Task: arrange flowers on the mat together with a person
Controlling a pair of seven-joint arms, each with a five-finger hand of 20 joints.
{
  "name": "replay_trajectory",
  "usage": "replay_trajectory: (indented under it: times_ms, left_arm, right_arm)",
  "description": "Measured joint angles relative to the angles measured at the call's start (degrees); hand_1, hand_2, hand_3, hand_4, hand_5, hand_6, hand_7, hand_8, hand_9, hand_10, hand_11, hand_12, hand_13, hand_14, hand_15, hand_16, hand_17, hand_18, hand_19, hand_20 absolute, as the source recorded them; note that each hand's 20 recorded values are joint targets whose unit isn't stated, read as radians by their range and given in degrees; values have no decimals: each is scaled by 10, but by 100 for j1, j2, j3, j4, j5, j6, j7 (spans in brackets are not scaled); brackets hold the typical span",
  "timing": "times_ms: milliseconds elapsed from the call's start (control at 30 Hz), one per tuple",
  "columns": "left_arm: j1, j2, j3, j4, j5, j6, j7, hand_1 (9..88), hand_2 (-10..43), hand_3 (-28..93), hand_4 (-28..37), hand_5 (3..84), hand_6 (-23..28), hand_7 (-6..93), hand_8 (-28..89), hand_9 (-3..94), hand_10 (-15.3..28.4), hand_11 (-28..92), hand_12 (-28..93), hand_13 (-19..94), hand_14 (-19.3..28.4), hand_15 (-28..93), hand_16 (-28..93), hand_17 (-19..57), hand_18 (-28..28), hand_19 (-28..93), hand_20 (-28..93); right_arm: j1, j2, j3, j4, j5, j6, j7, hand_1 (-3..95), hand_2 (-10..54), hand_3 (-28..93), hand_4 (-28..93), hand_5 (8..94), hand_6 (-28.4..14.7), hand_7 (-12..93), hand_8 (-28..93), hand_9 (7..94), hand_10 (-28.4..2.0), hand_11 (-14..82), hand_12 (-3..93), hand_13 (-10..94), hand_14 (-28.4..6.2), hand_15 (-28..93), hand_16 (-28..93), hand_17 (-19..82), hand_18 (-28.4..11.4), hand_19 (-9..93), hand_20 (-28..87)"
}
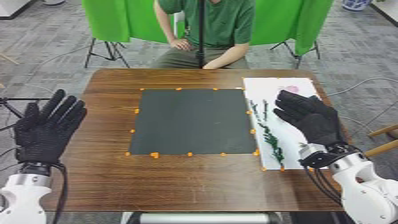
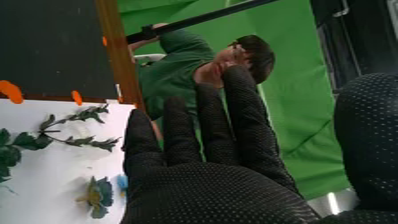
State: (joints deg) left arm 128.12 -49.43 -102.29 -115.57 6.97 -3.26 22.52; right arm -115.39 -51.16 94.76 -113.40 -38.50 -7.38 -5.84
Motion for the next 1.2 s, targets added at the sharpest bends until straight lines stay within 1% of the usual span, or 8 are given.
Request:
replay_trajectory:
  times_ms: [133, 300, 367, 433, 533, 600, 833, 1200]
  left_arm:
    - [18, -4, -1, -15, -21, 16, 33, 268, 110, 697, -283, 444, 60, 81, -88, 390, 139, 134, 77, 268, 131, 234, -67, -9, 101, 202, 112]
    - [59, -23, -7, -51, -56, 49, 60, 268, 110, 696, -283, 445, 61, 81, -88, 392, 140, 136, 77, 271, 133, 235, -67, -9, 102, 204, 113]
    - [80, -32, -16, -57, -66, 57, 74, 268, 110, 697, -283, 445, 61, 81, -88, 393, 140, 137, 77, 272, 133, 236, -67, -9, 102, 205, 113]
    - [121, -51, -45, -79, -74, 66, 92, 268, 110, 697, -283, 445, 61, 81, -88, 393, 139, 136, 76, 272, 133, 237, -67, -9, 102, 206, 113]
    - [208, -90, -105, -124, -96, 73, 123, 264, 113, 693, -283, 444, 61, 80, -88, 394, 139, 136, 76, 272, 134, 237, -68, -9, 102, 206, 112]
    - [280, -118, -154, -154, -122, 73, 152, 262, 114, 692, -283, 444, 61, 80, -88, 394, 140, 136, 76, 273, 133, 236, -68, -9, 102, 206, 112]
    - [550, -165, -373, -239, -143, 99, 240, 260, 113, 695, -283, 445, 60, 82, -88, 395, 139, 136, 76, 274, 133, 235, -68, -9, 103, 206, 112]
    - [586, -148, -408, -242, -199, 124, 255, 262, 113, 697, -283, 446, 60, 82, -89, 398, 139, 139, 76, 275, 133, 237, -67, -11, 105, 209, 112]
  right_arm:
    - [-8, 13, -2, -68, -464, 167, 16, 219, 2, 698, -202, 446, -48, 130, -93, 375, -164, 37, 136, 318, -145, 117, 178, 133, -165, 146, 204]
    - [-97, 246, -121, -528, -2164, 1596, 604, 236, -20, 705, -204, 436, -54, 138, -95, 364, -170, 33, 145, 314, -142, 102, 213, 131, -166, 153, 198]
    - [-148, 327, -67, -633, -2805, 1895, 965, 234, -14, 701, -205, 434, -54, 137, -97, 362, -169, 30, 144, 305, -143, 92, 213, 129, -167, 140, 190]
    - [-262, 319, 188, -633, -3258, 1728, 998, 233, -11, 699, -205, 434, -54, 136, -98, 361, -166, 30, 142, 302, -143, 87, 213, 128, -167, 131, 187]
    - [-416, 240, 585, -560, -3366, 986, 676, 227, -5, 698, -203, 434, -53, 135, -97, 363, -161, 31, 141, 300, -145, 83, 214, 127, -168, 127, 186]
    - [-463, 201, 634, -528, -3244, 742, 472, 228, -3, 697, -203, 435, -53, 135, -97, 364, -159, 31, 141, 299, -146, 81, 215, 126, -168, 125, 185]
    - [-598, 90, 638, -543, -2362, 899, 477, 226, 2, 696, -202, 437, -52, 133, -97, 366, -156, 32, 139, 299, -146, 79, 216, 126, -168, 121, 185]
    - [-668, 24, 754, -542, -2445, 850, 464, 225, 6, 698, -201, 437, -51, 131, -96, 369, -152, 34, 138, 301, -146, 78, 217, 125, -169, 120, 187]
